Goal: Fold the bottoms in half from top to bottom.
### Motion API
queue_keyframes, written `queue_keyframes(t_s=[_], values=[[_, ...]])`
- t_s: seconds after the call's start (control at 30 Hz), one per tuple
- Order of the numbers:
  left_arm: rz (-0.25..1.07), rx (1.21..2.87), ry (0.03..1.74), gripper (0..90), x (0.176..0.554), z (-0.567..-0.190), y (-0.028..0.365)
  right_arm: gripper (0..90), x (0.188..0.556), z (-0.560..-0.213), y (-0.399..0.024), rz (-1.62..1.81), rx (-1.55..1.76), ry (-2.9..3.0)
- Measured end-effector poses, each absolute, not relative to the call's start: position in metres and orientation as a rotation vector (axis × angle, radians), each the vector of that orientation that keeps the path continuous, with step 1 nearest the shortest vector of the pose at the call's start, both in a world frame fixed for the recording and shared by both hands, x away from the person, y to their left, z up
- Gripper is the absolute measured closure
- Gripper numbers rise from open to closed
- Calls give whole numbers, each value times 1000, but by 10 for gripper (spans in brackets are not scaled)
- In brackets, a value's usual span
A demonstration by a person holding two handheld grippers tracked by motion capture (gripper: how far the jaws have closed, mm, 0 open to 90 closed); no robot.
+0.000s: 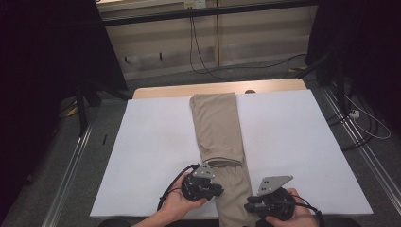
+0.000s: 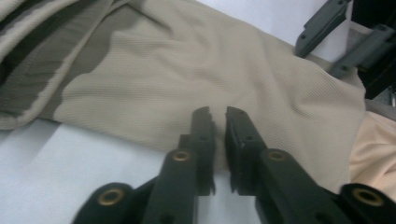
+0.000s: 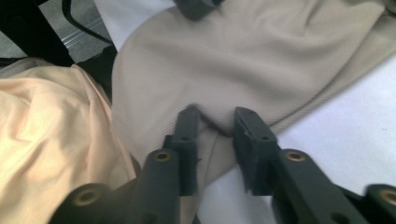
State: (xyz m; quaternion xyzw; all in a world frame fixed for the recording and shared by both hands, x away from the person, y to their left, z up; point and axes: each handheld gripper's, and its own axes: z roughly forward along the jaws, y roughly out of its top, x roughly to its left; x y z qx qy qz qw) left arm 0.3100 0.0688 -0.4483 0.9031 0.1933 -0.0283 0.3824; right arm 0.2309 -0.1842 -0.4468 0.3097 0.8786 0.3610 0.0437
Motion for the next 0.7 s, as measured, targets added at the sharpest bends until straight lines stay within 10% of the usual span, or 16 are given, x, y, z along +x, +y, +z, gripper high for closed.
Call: queue_keyframes(t_s=[0.13,0.4,0.6,0.7], values=[[-77,2309,490,895,312,-448,71,900,228,-447,-187,1104,967,2694],[-124,2305,495,900,312,-447,76,900,216,-447,-187,1141,990,2752],[-128,2282,507,807,310,-442,84,730,233,-441,-195,1170,1019,2670],[-23,2249,560,619,320,-436,89,652,253,-436,-201,1202,1032,2595]])
